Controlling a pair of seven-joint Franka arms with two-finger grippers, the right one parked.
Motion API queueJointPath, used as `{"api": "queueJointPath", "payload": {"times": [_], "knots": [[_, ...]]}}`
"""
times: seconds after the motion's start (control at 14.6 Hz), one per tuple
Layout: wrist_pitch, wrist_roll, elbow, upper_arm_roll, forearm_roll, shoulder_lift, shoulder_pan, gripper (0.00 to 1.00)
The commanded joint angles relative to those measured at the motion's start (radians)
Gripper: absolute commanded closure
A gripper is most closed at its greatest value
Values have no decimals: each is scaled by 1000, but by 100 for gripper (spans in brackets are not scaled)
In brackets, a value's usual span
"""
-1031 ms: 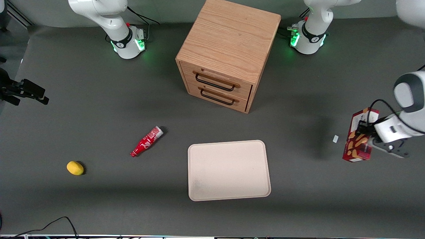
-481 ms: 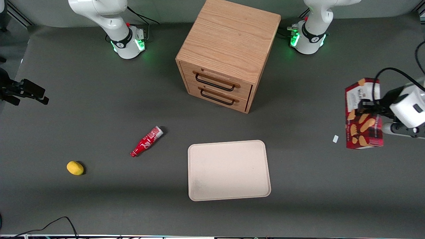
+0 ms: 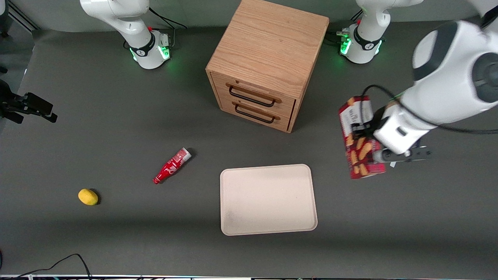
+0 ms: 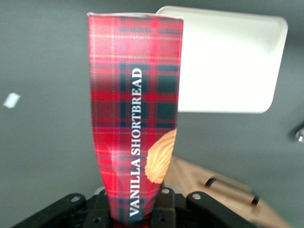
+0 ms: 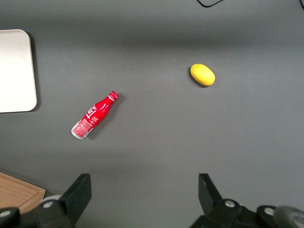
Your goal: Place red cookie box on tray
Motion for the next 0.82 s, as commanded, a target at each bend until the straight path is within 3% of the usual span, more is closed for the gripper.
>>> {"api": "queueJointPath", "payload": {"times": [0.0,0.48,0.76], "knots": [[149,-144,18,-95,136,143,-5,100],[541,-283,17,-102,480,466,-63,100],[571,-305,-2,-101,535,498,-66,100]]}}
